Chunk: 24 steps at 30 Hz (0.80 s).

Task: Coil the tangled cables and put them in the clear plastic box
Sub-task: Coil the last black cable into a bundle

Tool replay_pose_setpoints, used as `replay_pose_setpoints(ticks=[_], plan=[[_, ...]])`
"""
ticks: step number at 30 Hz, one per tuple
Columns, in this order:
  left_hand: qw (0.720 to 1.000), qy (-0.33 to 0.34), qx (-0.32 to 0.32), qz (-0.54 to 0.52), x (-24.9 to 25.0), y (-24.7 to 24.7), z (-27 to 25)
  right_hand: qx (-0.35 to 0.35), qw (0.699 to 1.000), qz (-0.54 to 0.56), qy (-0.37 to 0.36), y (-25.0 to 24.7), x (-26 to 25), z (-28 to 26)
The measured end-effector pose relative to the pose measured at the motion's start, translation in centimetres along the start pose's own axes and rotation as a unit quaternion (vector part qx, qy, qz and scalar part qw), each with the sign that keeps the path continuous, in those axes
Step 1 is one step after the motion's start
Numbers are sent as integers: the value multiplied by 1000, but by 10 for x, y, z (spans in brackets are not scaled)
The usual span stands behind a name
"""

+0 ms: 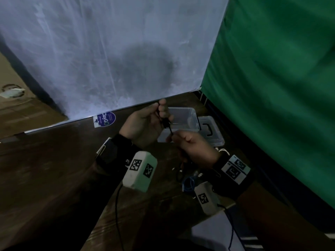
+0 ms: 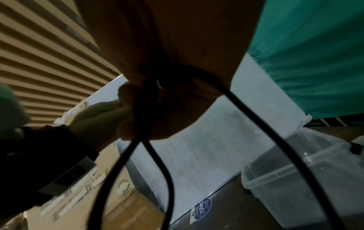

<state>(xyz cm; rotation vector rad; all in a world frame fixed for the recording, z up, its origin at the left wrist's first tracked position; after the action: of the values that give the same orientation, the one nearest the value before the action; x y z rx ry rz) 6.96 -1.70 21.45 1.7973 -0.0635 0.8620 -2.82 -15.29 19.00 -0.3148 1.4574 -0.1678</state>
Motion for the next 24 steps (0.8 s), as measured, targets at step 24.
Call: replay_pose_setpoints(ticks=[24], plan=[[974, -112, -7, 198, -24, -7, 0, 44, 999, -22, -7, -38, -1, 8]])
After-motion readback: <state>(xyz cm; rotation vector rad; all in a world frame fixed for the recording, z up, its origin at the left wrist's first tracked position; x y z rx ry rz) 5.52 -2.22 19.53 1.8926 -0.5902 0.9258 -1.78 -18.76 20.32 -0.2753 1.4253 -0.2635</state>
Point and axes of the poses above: each hand's wrist, its own z-axis towards the middle knuckle, its own y-axis out of the palm, x = y × z, the point moved 2 cm from there along z, towards the middle knuckle, and after that the axes turned 12 degrees about -y, right-handed, at the moved point
